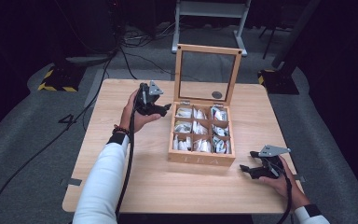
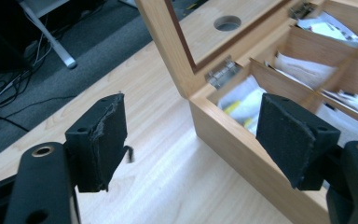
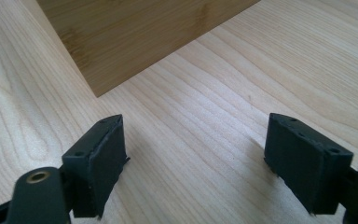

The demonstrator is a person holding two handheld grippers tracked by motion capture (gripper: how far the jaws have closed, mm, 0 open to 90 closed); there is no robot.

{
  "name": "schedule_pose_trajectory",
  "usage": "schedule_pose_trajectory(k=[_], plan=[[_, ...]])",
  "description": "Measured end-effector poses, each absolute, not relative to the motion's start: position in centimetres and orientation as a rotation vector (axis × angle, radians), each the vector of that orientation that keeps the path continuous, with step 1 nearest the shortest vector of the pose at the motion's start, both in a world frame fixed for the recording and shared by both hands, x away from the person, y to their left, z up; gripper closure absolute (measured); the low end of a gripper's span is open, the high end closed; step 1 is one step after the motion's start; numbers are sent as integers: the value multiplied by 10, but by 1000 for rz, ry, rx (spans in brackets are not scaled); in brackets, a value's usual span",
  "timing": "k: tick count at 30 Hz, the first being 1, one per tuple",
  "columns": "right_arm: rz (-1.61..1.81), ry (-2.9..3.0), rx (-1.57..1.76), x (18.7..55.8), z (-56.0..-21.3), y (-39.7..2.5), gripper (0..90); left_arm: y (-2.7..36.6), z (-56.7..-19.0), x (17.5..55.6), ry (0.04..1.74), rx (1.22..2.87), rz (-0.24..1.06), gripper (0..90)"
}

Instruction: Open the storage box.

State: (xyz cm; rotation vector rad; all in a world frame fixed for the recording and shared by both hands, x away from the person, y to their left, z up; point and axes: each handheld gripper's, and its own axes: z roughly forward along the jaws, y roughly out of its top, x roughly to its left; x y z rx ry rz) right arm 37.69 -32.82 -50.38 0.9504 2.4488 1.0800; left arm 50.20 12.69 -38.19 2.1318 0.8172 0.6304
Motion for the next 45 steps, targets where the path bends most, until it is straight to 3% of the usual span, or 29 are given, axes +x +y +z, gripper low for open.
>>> schedule_pose_trajectory(k=[7, 24, 33, 37, 45], plan=[[1064, 2444, 983, 378, -503, -329, 205, 132, -392, 471, 771, 2208, 644, 221], [1170, 2394, 937, 374, -471, -324, 330, 169, -431, 403, 753, 2293, 579, 187], [1250, 2366, 877, 371, -443, -311, 360, 184, -458, 381, 786, 2334, 550, 185], [1252, 2361, 848, 372, -437, -305, 365, 189, -462, 374, 798, 2323, 474, 184], [1267, 2341, 818, 376, -424, -293, 365, 195, -476, 362, 799, 2355, 495, 180]])
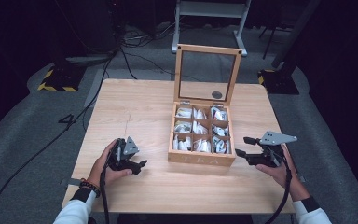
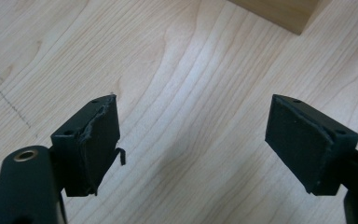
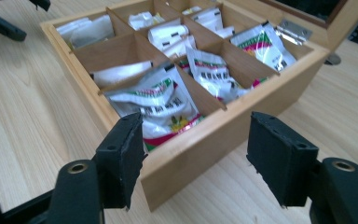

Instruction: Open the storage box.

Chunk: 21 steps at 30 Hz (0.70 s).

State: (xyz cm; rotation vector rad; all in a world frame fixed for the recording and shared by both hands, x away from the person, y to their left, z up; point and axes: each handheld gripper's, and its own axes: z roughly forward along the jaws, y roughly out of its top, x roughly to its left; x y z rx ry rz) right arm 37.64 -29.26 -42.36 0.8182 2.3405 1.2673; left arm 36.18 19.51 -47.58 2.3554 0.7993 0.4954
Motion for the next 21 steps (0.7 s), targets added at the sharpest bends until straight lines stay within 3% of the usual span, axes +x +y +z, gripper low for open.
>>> schedule_pose_trajectory(k=[11, 21], plan=[[1276, 2384, 728, 387, -407, -248, 415, 201, -491, 340, 819, 2346, 471, 178], [1228, 2467, 705, 396, -414, -198, 466, 214, -498, 335, 849, 2304, 432, 179]])
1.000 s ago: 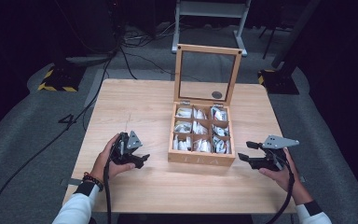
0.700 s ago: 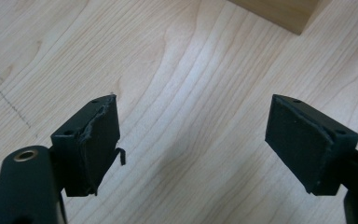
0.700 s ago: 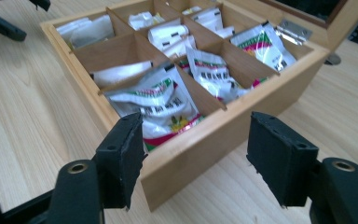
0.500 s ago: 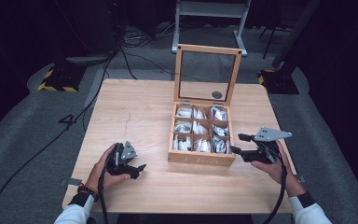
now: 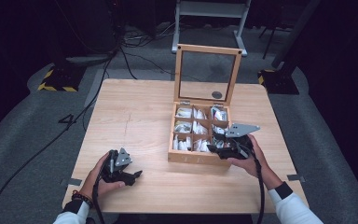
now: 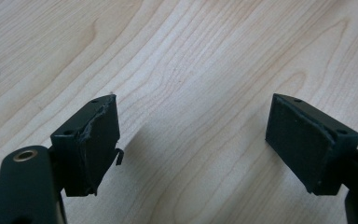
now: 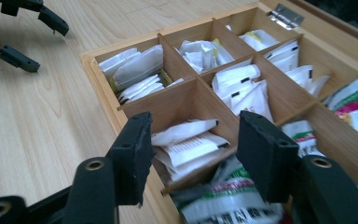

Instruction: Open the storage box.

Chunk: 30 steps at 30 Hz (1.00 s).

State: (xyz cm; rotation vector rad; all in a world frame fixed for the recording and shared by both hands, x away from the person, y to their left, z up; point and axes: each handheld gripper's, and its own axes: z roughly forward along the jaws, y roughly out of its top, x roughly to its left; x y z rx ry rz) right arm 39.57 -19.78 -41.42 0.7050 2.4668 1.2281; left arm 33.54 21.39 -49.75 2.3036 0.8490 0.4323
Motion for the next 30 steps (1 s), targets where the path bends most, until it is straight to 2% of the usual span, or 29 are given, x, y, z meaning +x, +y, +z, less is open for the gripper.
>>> schedule_pose_trajectory(k=[14, 25, 30], plan=[[1087, 2521, 888, 414, -433, -156, 595, 217, -504, 333, 877, 2236, 347, 178], [990, 2549, 990, 418, -445, -143, 583, 215, -504, 332, 862, 2240, 333, 178], [956, 2557, 1026, 417, -447, -137, 718, 214, -504, 332, 851, 2244, 330, 178]])
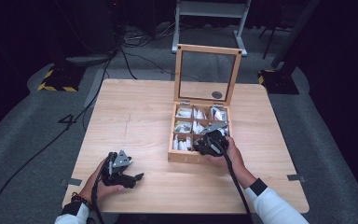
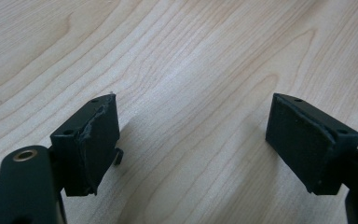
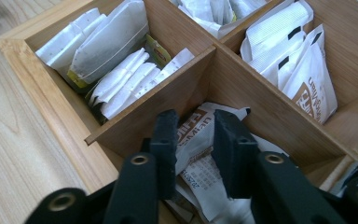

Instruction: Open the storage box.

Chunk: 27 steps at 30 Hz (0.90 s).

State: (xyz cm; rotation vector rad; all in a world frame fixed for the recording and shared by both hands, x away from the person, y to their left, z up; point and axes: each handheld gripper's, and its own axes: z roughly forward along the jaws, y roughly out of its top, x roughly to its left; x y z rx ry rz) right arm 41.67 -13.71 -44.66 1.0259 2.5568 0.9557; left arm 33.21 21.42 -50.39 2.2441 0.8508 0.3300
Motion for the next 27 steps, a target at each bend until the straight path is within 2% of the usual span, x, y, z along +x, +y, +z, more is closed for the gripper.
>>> schedule_pose_trajectory(k=[3, 4, 5, 6, 27], plan=[[953, 2552, 1035, 417, -447, -137, 793, 214, -504, 332, 848, 2246, 326, 178], [953, 2552, 1035, 417, -447, -137, 793, 214, -504, 332, 848, 2246, 326, 177], [950, 2547, 1040, 417, -448, -138, 824, 214, -504, 332, 847, 2247, 325, 177], [954, 2544, 1041, 417, -447, -139, 895, 214, -504, 332, 847, 2247, 324, 178], [1115, 2464, 962, 409, -428, -161, 900, 214, -504, 333, 838, 2249, 322, 173]])
